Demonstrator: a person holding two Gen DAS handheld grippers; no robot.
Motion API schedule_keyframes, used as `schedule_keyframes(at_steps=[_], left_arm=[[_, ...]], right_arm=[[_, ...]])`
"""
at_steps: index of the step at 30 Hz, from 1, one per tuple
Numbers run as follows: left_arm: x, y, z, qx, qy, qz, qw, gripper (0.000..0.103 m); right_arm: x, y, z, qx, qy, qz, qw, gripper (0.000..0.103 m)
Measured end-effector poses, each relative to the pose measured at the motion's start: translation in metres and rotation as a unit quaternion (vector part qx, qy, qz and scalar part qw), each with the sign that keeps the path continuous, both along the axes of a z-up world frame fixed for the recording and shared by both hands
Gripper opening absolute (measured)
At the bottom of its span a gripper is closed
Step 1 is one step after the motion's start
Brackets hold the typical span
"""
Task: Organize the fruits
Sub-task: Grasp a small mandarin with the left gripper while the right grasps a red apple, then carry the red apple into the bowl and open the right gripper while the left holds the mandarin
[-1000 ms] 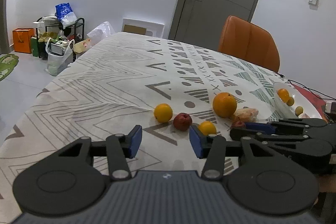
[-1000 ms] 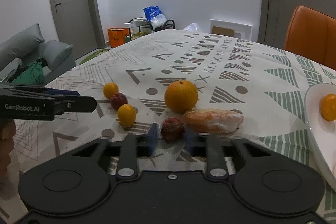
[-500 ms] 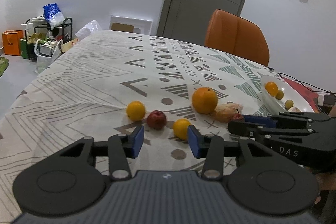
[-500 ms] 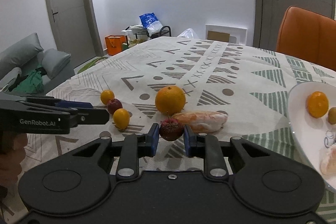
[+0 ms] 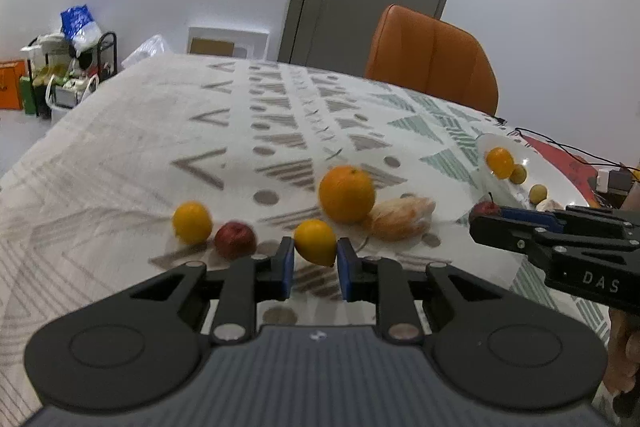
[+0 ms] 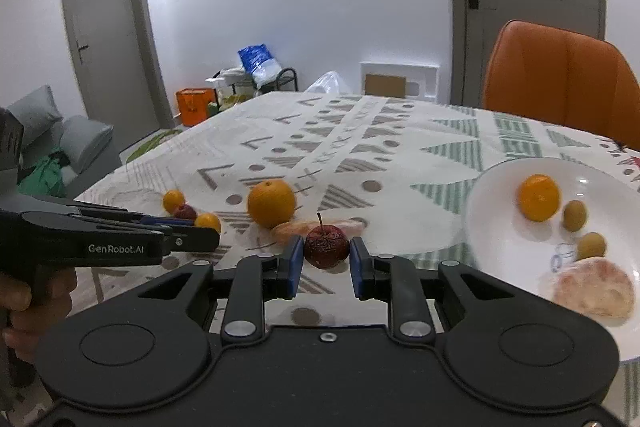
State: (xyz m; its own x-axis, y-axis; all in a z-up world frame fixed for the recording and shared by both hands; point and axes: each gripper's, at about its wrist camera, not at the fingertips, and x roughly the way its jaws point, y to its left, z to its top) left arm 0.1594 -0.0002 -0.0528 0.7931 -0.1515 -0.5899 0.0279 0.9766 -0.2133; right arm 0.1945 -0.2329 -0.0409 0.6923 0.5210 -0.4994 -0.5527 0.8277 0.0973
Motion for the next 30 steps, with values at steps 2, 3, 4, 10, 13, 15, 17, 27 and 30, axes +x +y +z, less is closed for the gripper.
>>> schedule_keyframes(at_steps=[2,3,4,10,13,15,17,27,30], left_arm=[[0.002,-0.004,0.004,0.001,-0.005,-0.002,1.0,0.021],[0.002,-0.006,0.007,0.001,-0.007,-0.002,1.0,0.021],[0.003,-0.009,0.008,0.002,-0.009,-0.004,0.9999,0.021],[0.009,-0.027,0.015,0.008,-0.016,-0.022,0.9996,0.021],[0.012,-0.037,0.017,0.01,-0.019,-0.03,0.9993,0.021],[0.014,-0.042,0.019,0.011,-0.021,-0.035,0.9991,0.021],[0.016,-0.048,0.02,0.012,-0.023,-0.04,0.9989,0.021],[0.03,-0.077,0.027,0.023,-0.024,-0.069,0.997,0.021],[0.035,-0.089,0.03,0.03,-0.026,-0.079,0.9961,0.021]], right_arm=[[0.001,-0.007,0.001,0.003,-0.003,-0.008,1.0,0.023],[0.001,-0.011,0.001,0.005,-0.004,-0.012,1.0,0.023],[0.001,-0.014,0.001,0.007,-0.006,-0.016,1.0,0.023],[0.005,-0.039,0.003,0.018,-0.012,-0.044,0.999,0.023],[0.005,-0.051,0.003,0.021,-0.014,-0.058,0.998,0.023],[0.006,-0.058,0.003,0.021,-0.015,-0.066,0.997,0.023],[0.007,-0.066,0.002,0.021,-0.014,-0.073,0.997,0.023],[0.01,-0.097,0.009,0.029,-0.026,-0.115,0.993,0.023],[0.012,-0.11,0.009,0.036,-0.027,-0.133,0.99,0.023]])
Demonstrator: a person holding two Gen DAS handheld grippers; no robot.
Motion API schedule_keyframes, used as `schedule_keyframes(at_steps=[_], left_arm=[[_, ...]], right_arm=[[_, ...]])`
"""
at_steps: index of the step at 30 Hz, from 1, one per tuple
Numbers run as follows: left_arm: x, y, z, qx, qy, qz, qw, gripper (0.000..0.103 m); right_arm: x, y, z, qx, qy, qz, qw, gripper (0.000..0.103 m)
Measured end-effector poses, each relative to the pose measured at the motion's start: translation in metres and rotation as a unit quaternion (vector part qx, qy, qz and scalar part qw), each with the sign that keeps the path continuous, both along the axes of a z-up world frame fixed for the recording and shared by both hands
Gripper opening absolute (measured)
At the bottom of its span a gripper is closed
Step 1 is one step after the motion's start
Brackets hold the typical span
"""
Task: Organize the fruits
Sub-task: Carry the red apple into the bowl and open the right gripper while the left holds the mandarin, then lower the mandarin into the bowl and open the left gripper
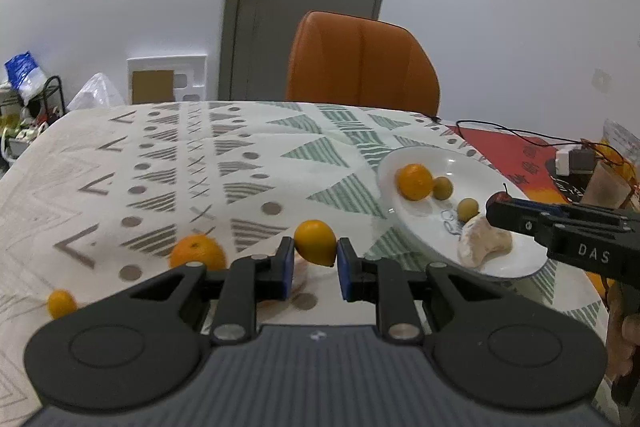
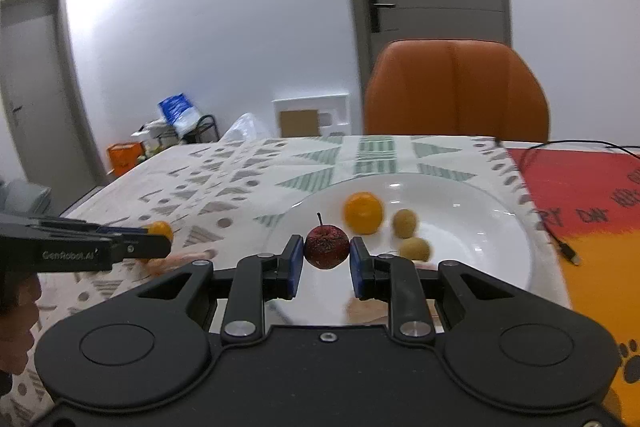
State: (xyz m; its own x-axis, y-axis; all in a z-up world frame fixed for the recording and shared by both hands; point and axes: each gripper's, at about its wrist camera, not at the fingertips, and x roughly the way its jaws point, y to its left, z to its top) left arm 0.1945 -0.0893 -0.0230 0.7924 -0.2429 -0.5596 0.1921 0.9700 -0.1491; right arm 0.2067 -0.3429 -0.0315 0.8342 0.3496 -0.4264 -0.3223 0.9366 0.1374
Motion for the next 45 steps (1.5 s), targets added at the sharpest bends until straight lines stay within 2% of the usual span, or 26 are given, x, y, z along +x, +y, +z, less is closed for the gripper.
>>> schedule_keyframes(at_steps=[14,19,34,36,40,45], left_arm=[[0.019,-0.04,0.009,0.013,-0.01,-0.031,0.9994,0.021],[0.022,-0.051,0.009,0.017,-0.012,-0.04,0.999,0.021],[0.028,-0.077,0.011,0.021,-0.014,-0.067,0.9974,0.022],[0.027,-0.08,0.012,0.027,-0.019,-0.065,0.9974,0.026],[0.025,-0.077,0.013,0.026,-0.015,-0.058,0.9979,0.028],[0.022,-0.065,0.011,0.035,-0.011,-0.038,0.9986,0.041]], right_arm=[[0.011,-0.042,-0.003,0.012,-0.003,-0.063,0.998,0.024],[0.006,-0.047,-0.008,0.013,-0.004,-0.07,0.997,0.048],[-0.013,-0.047,-0.016,0.03,0.014,-0.051,0.998,0.053],[-0.014,-0.047,-0.017,0.031,0.016,-0.052,0.998,0.053],[-0.015,-0.046,-0.018,0.033,0.017,-0.052,0.998,0.057],[-0.015,-0.041,-0.018,0.032,0.018,-0.048,0.998,0.059]])
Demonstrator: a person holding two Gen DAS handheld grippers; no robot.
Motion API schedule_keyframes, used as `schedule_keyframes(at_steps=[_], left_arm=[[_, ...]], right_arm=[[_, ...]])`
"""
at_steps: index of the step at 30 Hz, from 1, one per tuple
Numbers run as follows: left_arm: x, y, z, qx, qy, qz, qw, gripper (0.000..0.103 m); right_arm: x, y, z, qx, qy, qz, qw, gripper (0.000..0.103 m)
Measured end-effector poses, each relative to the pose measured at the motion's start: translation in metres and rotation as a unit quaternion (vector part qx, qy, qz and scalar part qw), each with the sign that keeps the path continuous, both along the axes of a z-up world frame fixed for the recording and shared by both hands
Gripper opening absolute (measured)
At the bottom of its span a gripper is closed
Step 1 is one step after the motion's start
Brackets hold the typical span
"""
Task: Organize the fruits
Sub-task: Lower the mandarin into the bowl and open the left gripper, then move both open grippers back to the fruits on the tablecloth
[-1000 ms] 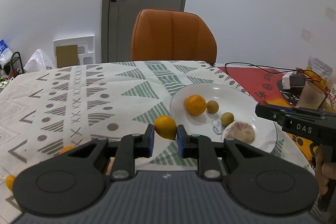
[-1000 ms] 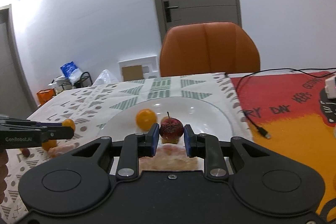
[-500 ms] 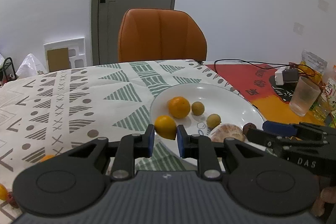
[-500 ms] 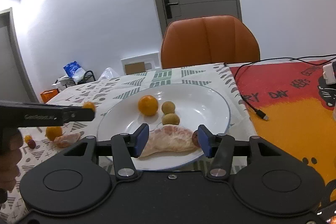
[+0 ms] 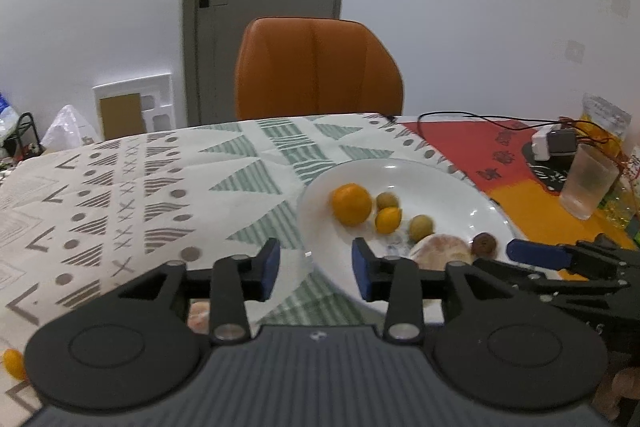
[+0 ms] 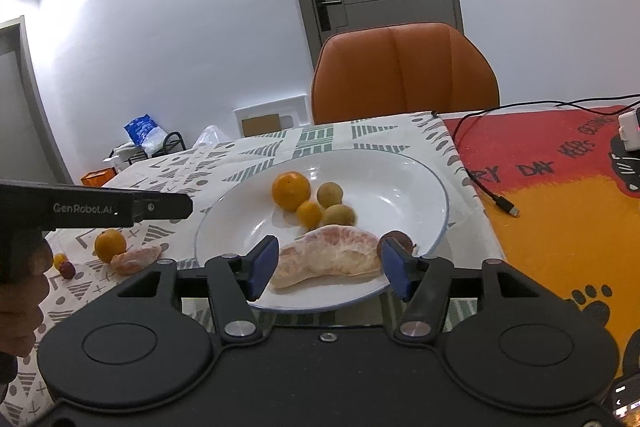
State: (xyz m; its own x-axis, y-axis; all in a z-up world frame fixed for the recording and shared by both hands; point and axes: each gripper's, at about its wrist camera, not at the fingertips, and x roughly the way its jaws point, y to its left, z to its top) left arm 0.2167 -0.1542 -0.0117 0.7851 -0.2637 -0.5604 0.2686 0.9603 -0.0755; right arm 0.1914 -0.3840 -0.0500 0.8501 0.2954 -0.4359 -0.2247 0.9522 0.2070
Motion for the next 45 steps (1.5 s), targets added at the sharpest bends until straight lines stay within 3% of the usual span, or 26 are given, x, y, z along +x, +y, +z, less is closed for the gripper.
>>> schedule_keyframes(at_steps=[8,16,28,45], left_arm=[[-0.009,0.028,0.003,0.004,-0.006,0.042,0.9991,0.077],[-0.024,0.057,0.004,0.01,-0.012,0.073,0.9972,0.083],[-0.045,0.107,0.005,0.012,-0.028,0.137,0.9902,0.086],[-0.058,0.169,-0.002,-0.013,-0.01,0.199,0.9798,0.086]], right_arm=[[-0.003,0.015,0.005,-0.01,-0.008,0.006,1.0,0.07],[-0.008,0.031,0.01,-0.008,-0.022,0.007,1.0,0.103],[-0.007,0.073,0.013,-0.008,-0.026,0.022,0.999,0.103],[-0.005,0.122,0.014,-0.01,-0.012,0.106,0.994,0.103]])
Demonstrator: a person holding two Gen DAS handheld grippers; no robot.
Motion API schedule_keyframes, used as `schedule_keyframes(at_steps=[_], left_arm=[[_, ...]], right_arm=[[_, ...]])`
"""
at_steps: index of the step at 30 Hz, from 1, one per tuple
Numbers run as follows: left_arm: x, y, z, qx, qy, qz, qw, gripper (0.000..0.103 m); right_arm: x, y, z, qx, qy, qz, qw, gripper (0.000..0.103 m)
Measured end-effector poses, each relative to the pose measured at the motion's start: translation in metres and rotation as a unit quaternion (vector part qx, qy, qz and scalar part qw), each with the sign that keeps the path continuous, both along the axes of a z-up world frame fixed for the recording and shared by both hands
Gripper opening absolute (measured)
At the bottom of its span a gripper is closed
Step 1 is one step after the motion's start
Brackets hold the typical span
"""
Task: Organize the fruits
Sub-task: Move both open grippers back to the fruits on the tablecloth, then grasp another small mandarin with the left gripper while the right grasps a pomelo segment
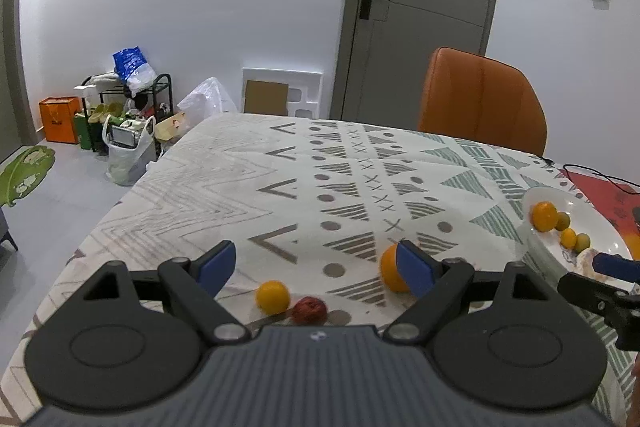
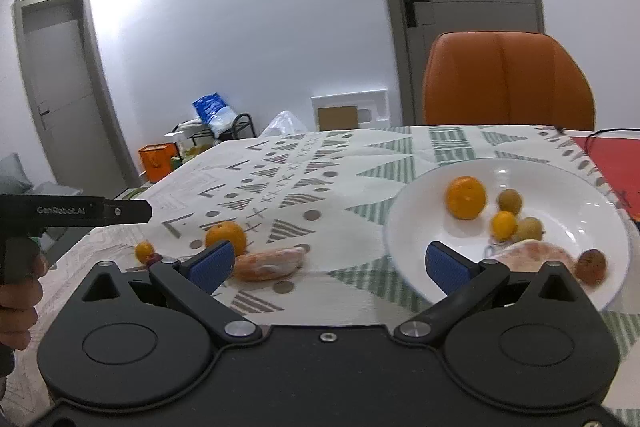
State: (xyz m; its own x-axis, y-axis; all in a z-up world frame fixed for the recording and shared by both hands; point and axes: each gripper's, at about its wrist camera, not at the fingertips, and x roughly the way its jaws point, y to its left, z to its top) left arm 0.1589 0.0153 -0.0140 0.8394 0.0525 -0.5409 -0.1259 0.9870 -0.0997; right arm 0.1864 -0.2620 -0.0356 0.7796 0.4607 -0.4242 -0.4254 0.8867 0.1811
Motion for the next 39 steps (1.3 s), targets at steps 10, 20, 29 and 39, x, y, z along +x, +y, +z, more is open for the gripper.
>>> schedule_keyframes(at_steps=[10,20,29,39], left_arm=[[-0.006,0.023,-0.021,-0.025,0.015,0.009,0.9995,0.07],[-0.006,0.043,-0.031,-0.051,0.02,0.023,0.9982,0.04],[0.007,0.046,-0.043,-0.07,0.031,0.015,0.997,0.03],[0.008,0.05,-0.043,-0.077,0.027,0.026,0.9963,0.022]], right_arm=[[0.003,0.027,-0.002,-0.013,0.009,0.023,1.0,0.103],[0.008,0.047,-0.005,-0.027,0.015,0.038,0.999,0.103],[0.014,0.061,-0.009,-0.041,0.022,0.045,0.998,0.103],[0.026,0.073,-0.015,-0.058,0.037,0.049,0.996,0.103]])
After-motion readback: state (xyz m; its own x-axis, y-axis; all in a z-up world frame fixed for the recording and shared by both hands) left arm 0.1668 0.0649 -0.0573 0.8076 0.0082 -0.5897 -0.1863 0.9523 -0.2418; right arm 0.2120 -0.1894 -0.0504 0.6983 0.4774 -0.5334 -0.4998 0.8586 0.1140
